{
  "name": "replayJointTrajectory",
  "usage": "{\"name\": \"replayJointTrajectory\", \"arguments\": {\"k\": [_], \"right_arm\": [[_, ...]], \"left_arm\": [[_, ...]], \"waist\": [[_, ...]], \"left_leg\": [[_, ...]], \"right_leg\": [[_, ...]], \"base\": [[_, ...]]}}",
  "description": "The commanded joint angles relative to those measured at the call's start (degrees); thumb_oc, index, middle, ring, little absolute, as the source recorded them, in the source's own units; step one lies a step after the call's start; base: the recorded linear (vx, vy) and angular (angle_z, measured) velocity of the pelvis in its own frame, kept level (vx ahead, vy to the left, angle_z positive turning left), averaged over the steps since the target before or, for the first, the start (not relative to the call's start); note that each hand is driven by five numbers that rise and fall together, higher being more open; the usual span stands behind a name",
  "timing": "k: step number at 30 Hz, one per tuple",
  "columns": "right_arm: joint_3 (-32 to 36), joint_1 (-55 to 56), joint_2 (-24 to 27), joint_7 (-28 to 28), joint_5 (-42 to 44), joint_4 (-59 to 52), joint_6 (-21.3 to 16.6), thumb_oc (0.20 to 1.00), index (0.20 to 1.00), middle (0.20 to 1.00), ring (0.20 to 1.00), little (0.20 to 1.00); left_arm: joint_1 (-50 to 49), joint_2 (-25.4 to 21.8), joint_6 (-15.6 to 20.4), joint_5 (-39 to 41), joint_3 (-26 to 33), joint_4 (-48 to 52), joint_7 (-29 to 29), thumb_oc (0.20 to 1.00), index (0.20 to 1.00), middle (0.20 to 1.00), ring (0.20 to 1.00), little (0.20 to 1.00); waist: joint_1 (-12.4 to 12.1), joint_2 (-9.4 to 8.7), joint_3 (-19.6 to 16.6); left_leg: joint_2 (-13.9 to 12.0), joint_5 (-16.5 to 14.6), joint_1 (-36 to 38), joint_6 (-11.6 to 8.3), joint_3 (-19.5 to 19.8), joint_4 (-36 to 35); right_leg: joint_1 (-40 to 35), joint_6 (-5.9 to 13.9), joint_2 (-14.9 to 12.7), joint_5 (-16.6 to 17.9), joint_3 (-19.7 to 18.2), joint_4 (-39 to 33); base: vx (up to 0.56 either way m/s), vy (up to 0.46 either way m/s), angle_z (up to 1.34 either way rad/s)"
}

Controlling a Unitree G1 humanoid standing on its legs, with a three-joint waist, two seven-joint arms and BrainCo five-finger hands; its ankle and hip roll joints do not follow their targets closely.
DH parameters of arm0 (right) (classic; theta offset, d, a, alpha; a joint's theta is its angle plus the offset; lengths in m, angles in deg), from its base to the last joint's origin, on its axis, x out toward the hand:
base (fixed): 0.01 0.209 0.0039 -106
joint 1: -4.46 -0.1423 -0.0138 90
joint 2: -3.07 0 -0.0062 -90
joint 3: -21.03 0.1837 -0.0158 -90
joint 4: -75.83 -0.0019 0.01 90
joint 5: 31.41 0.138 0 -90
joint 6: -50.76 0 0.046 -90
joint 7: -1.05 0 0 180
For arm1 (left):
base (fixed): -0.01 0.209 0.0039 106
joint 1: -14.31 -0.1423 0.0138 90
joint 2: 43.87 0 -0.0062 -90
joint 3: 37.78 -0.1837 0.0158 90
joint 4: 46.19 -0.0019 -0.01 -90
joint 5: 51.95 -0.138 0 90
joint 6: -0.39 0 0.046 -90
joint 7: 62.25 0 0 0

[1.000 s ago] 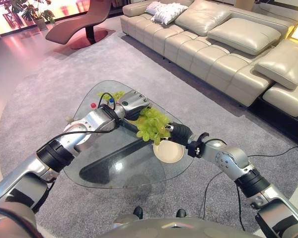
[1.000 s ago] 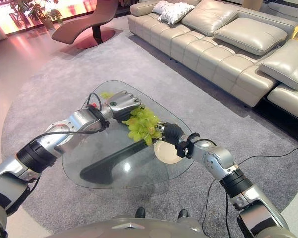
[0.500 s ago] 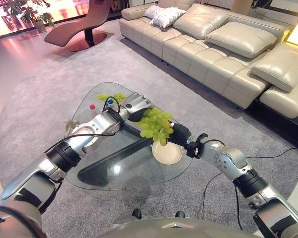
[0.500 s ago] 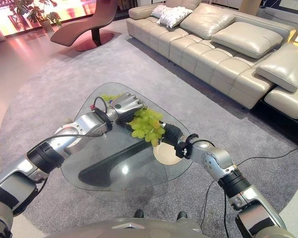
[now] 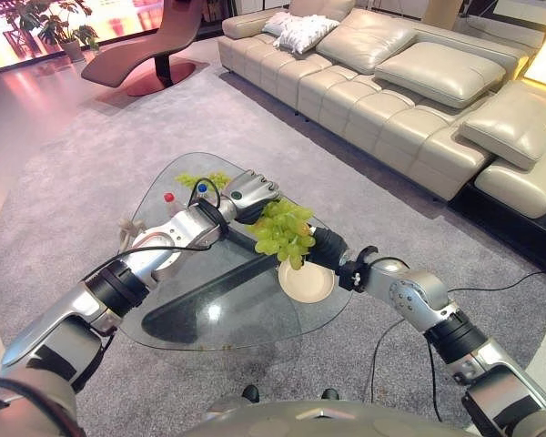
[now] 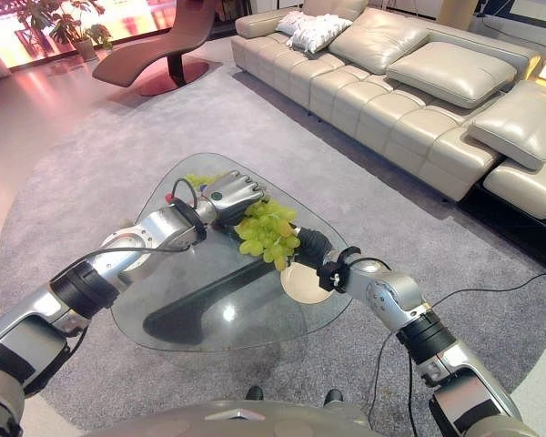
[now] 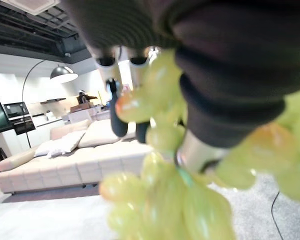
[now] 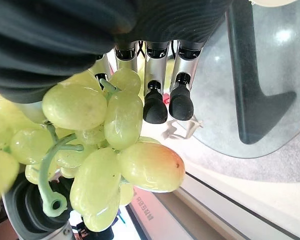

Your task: Pick up fruits into the plate

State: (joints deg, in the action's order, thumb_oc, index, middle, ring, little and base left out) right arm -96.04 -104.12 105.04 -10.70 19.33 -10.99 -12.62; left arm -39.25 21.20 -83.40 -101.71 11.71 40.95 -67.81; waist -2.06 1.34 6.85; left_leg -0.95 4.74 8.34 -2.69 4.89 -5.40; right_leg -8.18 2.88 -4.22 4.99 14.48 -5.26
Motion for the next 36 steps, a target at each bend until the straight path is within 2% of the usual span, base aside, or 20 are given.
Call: {"name": "replayJointTrajectory", "arguments": {"k": [1,10,14,21,30,36], "right_arm": [[1.9,-3.4,-5.0,-2.1,6.0,-4.0,-5.4,0.200,0.200,0.200,0.200,0.200],[6.3,2.4,-3.2,-2.6,5.4,-4.3,-8.6,0.200,0.200,0.200,0.200,0.200],[9.1,5.2,-2.6,-2.8,5.4,-3.3,-10.4,0.200,0.200,0.200,0.200,0.200],[13.5,8.8,-2.1,-3.1,4.6,-0.7,-12.6,0.200,0.200,0.200,0.200,0.200],[18.9,11.1,-0.3,-2.2,0.7,3.5,-14.6,0.200,0.200,0.200,0.200,0.200],[21.0,9.7,1.3,-0.7,-0.5,7.7,-16.2,0.200,0.200,0.200,0.200,0.200]], "left_arm": [[0.8,0.8,-0.8,4.2,2.0,1.1,0.9,1.000,1.000,1.000,1.000,1.000],[-7.6,-2.4,-3.0,9.5,9.4,3.5,0.0,1.000,1.000,1.000,1.000,1.000],[-12.9,-2.4,-5.5,11.9,13.1,1.8,1.6,1.000,1.000,1.000,1.000,1.000],[-19.5,-1.5,-7.8,15.9,16.9,-1.9,3.6,1.000,1.000,1.000,1.000,1.000],[-27.3,-0.7,-9.3,23.2,20.8,-6.9,5.5,1.000,1.000,1.000,1.000,1.000],[-30.5,0.1,-10.2,27.4,20.3,-12.2,7.2,1.000,1.000,1.000,1.000,1.000]], "waist": [[-1.1,-1.94,-0.7],[-1.7,-1.80,-0.4],[-2.0,-1.85,0.1],[-2.3,-1.85,0.8],[-2.4,-1.68,2.8],[-2.7,-1.36,5.3]], "left_leg": [[2.9,-8.7,2.6,1.50,-5.0,1.4],[2.8,-8.5,2.4,1.55,-4.9,1.5],[2.8,-8.5,2.6,1.56,-4.9,1.5],[2.5,-9.0,3.1,1.54,-5.0,1.5],[2.0,-9.2,2.3,1.39,-5.5,2.3],[1.8,-9.3,0.3,1.27,-5.4,3.5]], "right_leg": [[-2.7,2.91,-0.5,-5.6,-3.0,1.3],[-2.7,3.05,-0.6,-5.4,-2.6,1.2],[-2.8,3.06,-0.7,-5.4,-2.3,1.2],[-3.4,3.15,-0.6,-5.8,-2.1,1.1],[-2.6,3.03,-0.7,-5.8,-2.0,1.6],[-0.5,2.86,-0.7,-5.8,-2.1,2.5]], "base": [[0.00,0.000,0.00],[0.00,0.000,0.00],[0.02,0.000,0.00],[0.01,0.000,0.00],[0.00,0.000,0.00],[-0.02,-0.010,0.00]]}}
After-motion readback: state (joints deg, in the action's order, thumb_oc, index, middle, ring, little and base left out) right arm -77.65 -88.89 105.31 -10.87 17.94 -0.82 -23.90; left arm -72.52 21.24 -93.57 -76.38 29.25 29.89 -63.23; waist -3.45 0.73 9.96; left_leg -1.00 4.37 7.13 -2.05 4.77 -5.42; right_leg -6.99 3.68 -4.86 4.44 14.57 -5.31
